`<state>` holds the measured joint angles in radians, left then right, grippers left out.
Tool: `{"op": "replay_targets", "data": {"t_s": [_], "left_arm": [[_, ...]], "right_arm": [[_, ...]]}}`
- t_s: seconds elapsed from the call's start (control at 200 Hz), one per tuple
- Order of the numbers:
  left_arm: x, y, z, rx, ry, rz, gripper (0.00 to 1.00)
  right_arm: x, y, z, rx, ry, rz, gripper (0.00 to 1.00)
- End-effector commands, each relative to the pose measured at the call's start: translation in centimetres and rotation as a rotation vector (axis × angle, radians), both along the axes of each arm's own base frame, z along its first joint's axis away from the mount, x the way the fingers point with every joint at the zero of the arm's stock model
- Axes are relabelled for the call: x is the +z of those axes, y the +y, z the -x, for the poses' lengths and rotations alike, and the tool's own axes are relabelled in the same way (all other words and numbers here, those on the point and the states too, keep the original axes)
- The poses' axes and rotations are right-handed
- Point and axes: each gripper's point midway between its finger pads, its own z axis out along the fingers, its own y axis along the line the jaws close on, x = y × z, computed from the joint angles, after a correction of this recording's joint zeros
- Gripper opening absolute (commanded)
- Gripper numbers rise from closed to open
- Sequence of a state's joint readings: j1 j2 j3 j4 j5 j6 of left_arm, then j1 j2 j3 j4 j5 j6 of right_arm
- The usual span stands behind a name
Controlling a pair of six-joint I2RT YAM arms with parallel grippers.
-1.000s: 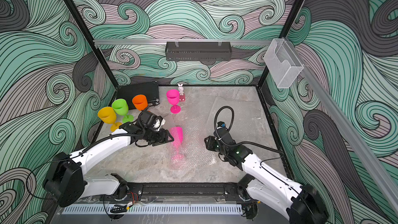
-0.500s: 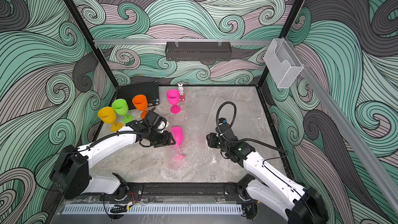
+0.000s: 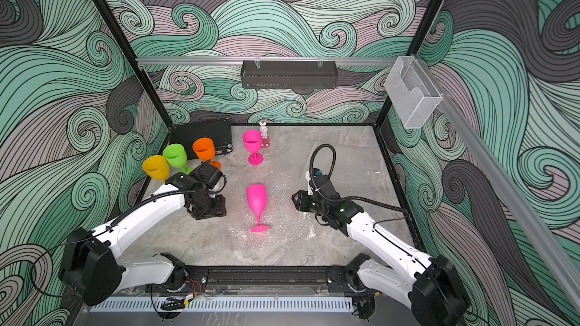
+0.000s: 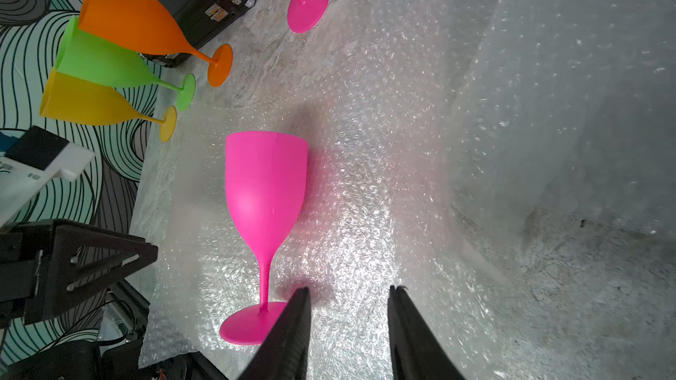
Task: Unpack wine glasses from bubble wrap
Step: Unwrap the bubble wrap at the center of the board, then pick up the wine glass from the bubble wrap.
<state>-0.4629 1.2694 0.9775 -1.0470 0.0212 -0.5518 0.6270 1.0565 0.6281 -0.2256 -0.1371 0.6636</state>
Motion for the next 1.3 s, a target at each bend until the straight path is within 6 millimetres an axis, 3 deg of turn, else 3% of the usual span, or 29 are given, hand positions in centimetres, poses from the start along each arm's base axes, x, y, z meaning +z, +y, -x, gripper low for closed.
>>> {"op": "replay_targets", "data": {"t_s": [0.0, 0.075, 0.23, 0.32, 0.495, 0.816, 1.296], "left_arm": [[3.0, 1.7, -0.7, -0.013, -0.056, -0.073, 0.59], [3.5, -0.6, -1.1, -0.026, -0.053, 0.049, 0.59], [3.0, -7.6, -2.0, -0.021, -0.026, 0.437, 0.59], [2.1, -9.3, -2.5, 0.002, -0.019, 0.532, 0.59], [0.5, -9.1, -2.4, 0.003, 0.007, 0.499, 0.58], [-0.2, -8.0, -2.0, 0.04, -0.002, 0.478, 0.58], [-0.4, -6.5, -1.7, 0.073, -0.011, 0.469, 0.58]], "right_arm": [[1.1, 1.1, -0.6, 0.032, -0.022, -0.03, 0.39], [1.2, 1.3, -0.7, 0.04, -0.021, -0.037, 0.4], [1.3, 2.1, -0.8, 0.07, -0.015, -0.048, 0.4], [1.1, 3.0, -0.7, 0.11, 0.005, -0.055, 0.4], [-0.4, 6.1, 0.3, 0.224, 0.067, -0.047, 0.43], [-4.4, 12.3, 2.8, 0.378, 0.192, -0.044, 0.45], [-8.2, 14.4, 3.6, 0.415, 0.264, 0.02, 0.45]]}}
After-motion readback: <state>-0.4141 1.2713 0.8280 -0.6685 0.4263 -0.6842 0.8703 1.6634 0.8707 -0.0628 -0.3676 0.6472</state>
